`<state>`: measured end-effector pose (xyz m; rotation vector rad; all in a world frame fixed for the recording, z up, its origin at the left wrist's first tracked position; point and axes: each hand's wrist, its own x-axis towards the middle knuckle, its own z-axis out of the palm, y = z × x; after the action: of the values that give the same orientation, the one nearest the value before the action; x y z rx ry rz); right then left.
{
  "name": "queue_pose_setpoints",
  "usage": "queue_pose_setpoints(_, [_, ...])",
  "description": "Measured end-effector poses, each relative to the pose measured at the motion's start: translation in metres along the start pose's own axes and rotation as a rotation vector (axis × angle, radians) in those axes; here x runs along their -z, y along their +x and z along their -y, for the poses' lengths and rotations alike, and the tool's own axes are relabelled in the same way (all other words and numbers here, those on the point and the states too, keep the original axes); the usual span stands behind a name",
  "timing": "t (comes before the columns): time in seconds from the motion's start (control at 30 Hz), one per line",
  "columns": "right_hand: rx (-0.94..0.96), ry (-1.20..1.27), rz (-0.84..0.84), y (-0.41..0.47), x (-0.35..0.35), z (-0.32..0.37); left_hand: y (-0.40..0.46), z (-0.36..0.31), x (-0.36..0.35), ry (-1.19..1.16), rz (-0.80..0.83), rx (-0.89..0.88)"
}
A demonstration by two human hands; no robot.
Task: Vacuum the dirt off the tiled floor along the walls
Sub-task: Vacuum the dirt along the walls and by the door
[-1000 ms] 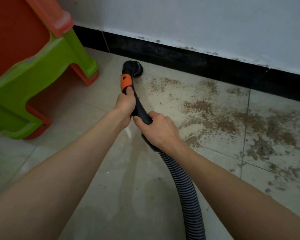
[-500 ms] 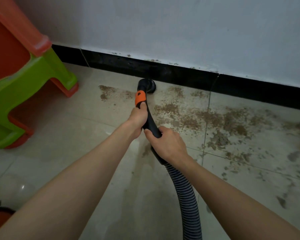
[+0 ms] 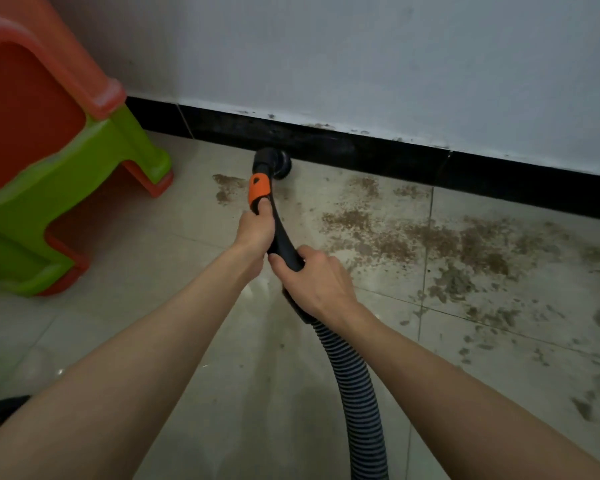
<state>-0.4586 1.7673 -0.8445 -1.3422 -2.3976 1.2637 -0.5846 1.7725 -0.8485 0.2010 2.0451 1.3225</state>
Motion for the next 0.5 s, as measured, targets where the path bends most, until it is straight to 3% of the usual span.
queue_pose_setpoints(0.27, [0.100,-0.023,0.152,0.014,-0.061,0.064,0.037,0.017,0.095,0.000,-0.206,0.022])
queue_pose_setpoints(0.5, [0.095,-0.025,0.178,0.028,-0.092,0.076,0.059,0.030,0.121,0.037,-0.228,0.051])
